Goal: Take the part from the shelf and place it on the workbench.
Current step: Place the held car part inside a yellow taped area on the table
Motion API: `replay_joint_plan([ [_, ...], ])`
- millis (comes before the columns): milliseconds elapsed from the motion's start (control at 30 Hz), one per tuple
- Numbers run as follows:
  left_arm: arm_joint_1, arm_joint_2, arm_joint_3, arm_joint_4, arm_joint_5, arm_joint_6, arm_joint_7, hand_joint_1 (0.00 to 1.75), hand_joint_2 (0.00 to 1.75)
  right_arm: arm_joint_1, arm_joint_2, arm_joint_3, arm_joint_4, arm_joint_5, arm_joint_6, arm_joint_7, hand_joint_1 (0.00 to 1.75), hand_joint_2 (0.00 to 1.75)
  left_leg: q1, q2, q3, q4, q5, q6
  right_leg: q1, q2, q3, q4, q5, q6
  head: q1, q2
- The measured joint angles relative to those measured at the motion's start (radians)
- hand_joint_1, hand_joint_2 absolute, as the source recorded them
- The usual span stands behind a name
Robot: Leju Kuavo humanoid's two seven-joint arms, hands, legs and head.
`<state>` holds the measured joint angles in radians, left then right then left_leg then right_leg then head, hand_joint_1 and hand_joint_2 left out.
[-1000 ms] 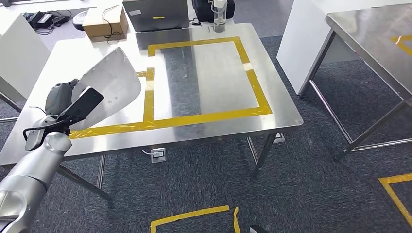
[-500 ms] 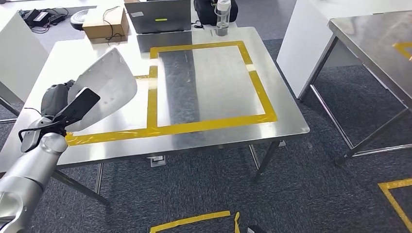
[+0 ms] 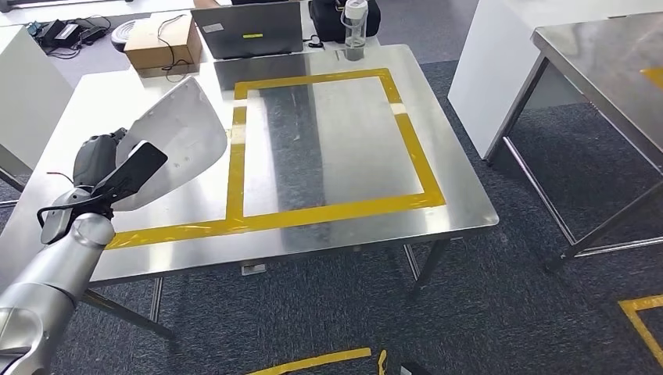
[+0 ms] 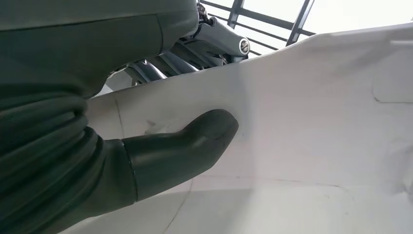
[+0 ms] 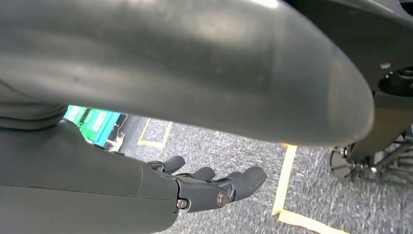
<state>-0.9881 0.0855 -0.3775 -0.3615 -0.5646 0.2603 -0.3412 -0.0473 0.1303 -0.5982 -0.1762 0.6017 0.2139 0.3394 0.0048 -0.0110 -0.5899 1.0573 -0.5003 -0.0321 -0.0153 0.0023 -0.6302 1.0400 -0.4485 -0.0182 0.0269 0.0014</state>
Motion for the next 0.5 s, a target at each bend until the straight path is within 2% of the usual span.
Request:
replay_joint_plan([
  [33,0.002,0.006,0.000,-0.001,0.000,0.000,-0.002,1.75,1.75,0.000,0.000,0.000,0.000,0.003,0.000,0.000,0.00,0.00,0.001,0.002,-0.020,0.042,-0.018,-0.004,-0.001,0.000,0.007,-0.002,-0.003,-0.007,-0.002,0.000],
  [100,0.008,0.019,0.001,0.000,0.003,0.000,-0.004,1.75,1.75,0.001,0.000,0.000,0.000,0.010,-0.001,0.001,0.00,0.00,0.001,0.004,-0.095,0.172,-0.060,-0.009,0.001,0.002,0.018,-0.003,-0.013,-0.015,-0.005,0.000],
  [133,0.013,0.026,0.002,0.002,0.004,0.000,-0.005,1.75,1.75,0.002,0.000,0.000,0.000,0.012,-0.001,0.001,0.00,0.00,0.001,0.004,-0.133,0.228,-0.070,-0.009,0.002,0.003,0.023,-0.003,-0.017,-0.017,-0.004,0.000],
  [167,0.018,0.032,0.002,0.004,0.006,0.000,-0.005,1.75,1.75,0.004,-0.001,0.000,0.000,0.015,-0.001,0.001,0.00,0.00,0.001,0.004,-0.159,0.254,-0.063,-0.008,0.003,0.003,0.029,-0.002,-0.022,-0.017,-0.004,0.000],
  [200,0.023,0.037,0.003,0.006,0.007,0.000,-0.006,1.75,1.75,0.006,-0.001,0.000,0.000,0.016,-0.001,0.001,0.00,0.00,0.001,0.004,-0.165,0.242,-0.038,-0.005,0.005,0.004,0.036,-0.002,-0.028,-0.017,-0.004,0.000],
  [233,0.025,0.041,0.003,0.006,0.007,0.000,-0.006,1.75,1.75,0.007,-0.001,0.000,0.000,0.016,0.000,0.001,0.00,0.00,0.000,0.004,-0.151,0.192,0.003,0.000,0.006,0.004,0.044,-0.002,-0.034,-0.016,-0.004,0.000],
  [267,0.026,0.043,0.003,0.006,0.008,0.000,-0.007,1.75,1.75,0.007,-0.001,0.000,0.000,0.016,0.000,0.001,0.00,0.00,-0.002,0.004,-0.123,0.119,0.047,0.006,0.007,0.003,0.053,-0.002,-0.040,-0.014,-0.004,0.000],
  [300,0.025,0.045,0.004,0.006,0.008,0.000,-0.007,1.75,1.75,0.007,-0.001,0.000,0.000,0.015,0.000,0.001,0.00,0.00,-0.005,0.004,-0.092,0.053,0.077,0.012,0.008,0.003,0.059,-0.002,-0.046,-0.011,-0.004,0.000],
  [333,0.025,0.046,0.004,0.006,0.008,0.000,-0.006,1.75,1.75,0.006,-0.001,0.000,0.000,0.014,0.000,-0.001,0.00,0.00,-0.009,0.004,-0.068,0.004,0.093,0.017,0.009,0.003,0.063,-0.002,-0.051,-0.007,-0.004,0.000],
  [367,0.025,0.046,0.005,0.006,0.008,0.001,-0.006,1.75,1.75,0.006,-0.001,0.000,0.000,0.013,-0.001,-0.002,0.00,0.00,-0.012,0.004,-0.055,-0.023,0.095,0.022,0.009,0.003,0.064,-0.003,-0.054,-0.001,-0.004,0.000],
  [400,0.025,0.046,0.005,0.007,0.008,0.002,-0.006,1.75,1.75,0.006,-0.001,0.000,0.000,0.011,-0.002,-0.004,0.00,0.00,-0.015,0.003,-0.051,-0.027,0.088,0.026,0.009,0.003,0.064,-0.005,-0.056,0.004,-0.004,0.000],
  [500,0.028,0.038,0.005,0.005,0.007,0.006,-0.006,1.75,1.75,0.006,-0.001,0.000,0.000,0.005,-0.003,-0.003,0.00,0.00,-0.011,0.001,-0.040,-0.042,0.084,0.041,0.009,0.002,0.064,0.003,-0.068,0.020,-0.003,0.000],
])
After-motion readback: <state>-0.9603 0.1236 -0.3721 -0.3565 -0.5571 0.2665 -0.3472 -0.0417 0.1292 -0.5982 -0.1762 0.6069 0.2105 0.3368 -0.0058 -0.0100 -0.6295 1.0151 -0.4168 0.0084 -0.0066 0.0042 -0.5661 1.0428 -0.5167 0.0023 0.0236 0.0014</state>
